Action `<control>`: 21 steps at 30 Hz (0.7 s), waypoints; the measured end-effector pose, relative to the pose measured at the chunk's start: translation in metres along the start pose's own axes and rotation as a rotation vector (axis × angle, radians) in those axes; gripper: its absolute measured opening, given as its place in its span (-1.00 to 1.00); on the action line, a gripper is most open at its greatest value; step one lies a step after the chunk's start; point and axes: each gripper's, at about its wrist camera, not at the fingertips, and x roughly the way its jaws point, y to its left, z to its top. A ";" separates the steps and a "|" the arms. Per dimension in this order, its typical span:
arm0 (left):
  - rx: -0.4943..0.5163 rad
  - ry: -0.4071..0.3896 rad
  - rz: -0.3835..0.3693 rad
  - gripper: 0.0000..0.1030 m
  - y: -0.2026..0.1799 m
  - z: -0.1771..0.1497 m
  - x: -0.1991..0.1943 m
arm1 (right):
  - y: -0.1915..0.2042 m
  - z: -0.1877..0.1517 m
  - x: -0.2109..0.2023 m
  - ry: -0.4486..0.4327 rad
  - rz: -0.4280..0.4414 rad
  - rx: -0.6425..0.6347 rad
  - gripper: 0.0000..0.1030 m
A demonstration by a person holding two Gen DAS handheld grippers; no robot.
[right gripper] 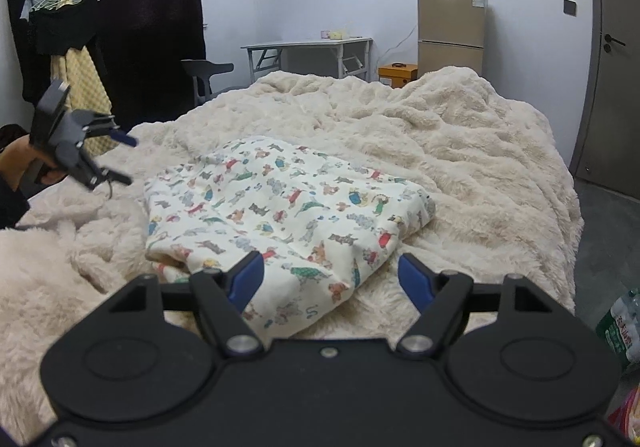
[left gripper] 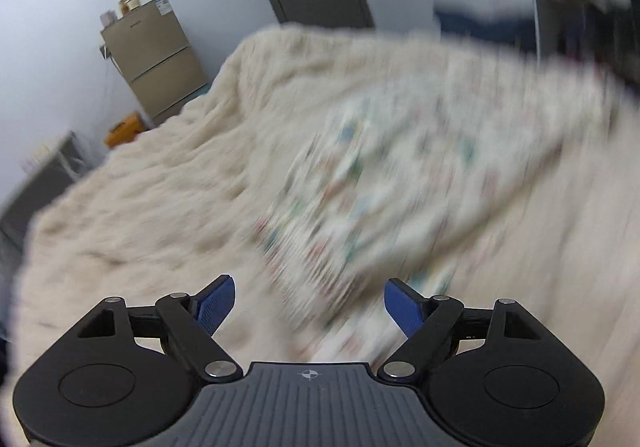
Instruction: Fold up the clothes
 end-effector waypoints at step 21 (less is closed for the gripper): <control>0.458 -0.189 0.443 0.25 -0.064 -0.020 0.103 | -0.099 -0.021 0.099 -0.032 0.231 0.759 0.41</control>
